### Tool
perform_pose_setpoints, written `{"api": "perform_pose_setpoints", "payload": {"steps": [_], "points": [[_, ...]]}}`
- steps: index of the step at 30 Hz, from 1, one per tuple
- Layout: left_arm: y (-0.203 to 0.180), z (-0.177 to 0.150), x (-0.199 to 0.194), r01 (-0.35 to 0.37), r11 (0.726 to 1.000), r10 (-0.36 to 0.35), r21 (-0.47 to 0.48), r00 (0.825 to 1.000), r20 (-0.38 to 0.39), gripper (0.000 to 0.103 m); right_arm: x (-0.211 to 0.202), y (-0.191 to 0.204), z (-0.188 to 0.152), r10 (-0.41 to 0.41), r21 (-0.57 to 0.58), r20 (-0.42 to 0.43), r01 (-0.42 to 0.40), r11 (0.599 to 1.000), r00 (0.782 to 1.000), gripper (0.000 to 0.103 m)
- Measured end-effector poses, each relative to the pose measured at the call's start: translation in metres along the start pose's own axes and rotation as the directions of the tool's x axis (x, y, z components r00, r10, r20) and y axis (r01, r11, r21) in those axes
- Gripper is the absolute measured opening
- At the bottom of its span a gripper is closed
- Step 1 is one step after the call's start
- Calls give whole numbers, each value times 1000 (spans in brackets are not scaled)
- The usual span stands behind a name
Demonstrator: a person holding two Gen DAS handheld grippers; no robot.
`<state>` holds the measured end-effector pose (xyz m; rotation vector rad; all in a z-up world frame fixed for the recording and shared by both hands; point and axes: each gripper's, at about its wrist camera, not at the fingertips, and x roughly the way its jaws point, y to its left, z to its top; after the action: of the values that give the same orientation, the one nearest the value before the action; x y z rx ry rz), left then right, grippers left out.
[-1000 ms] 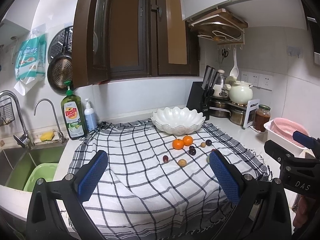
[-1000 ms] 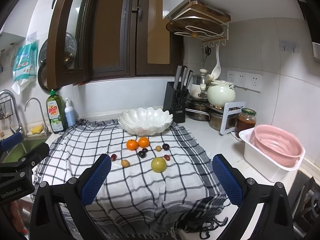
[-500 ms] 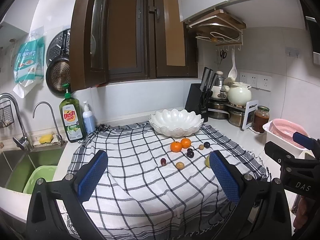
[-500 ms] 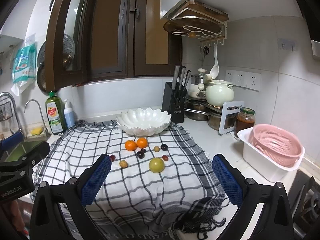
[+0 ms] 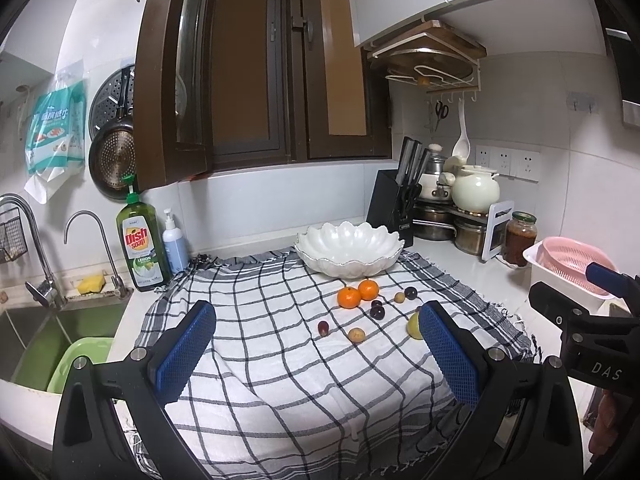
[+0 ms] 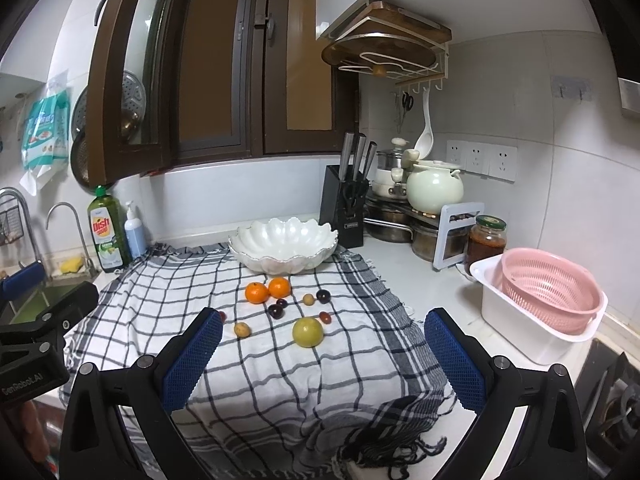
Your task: Organize fruits
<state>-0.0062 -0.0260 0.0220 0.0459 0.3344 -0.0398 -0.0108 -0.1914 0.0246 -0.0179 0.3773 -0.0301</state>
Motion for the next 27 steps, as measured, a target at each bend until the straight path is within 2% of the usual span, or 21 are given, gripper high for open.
{"api": "perform_pose_setpoints", "payload": {"steps": [17,27], "points": [[-5,1,8,26,1000,-26,-6,999,-25,103,4,-3,-2,-2,3,-18,2,1000,1000,102],[-15,-7,34,71,997,-68,34,995,-74,103,31,-2,-9,14,-4,-76,-15,1000,997,102]]}}
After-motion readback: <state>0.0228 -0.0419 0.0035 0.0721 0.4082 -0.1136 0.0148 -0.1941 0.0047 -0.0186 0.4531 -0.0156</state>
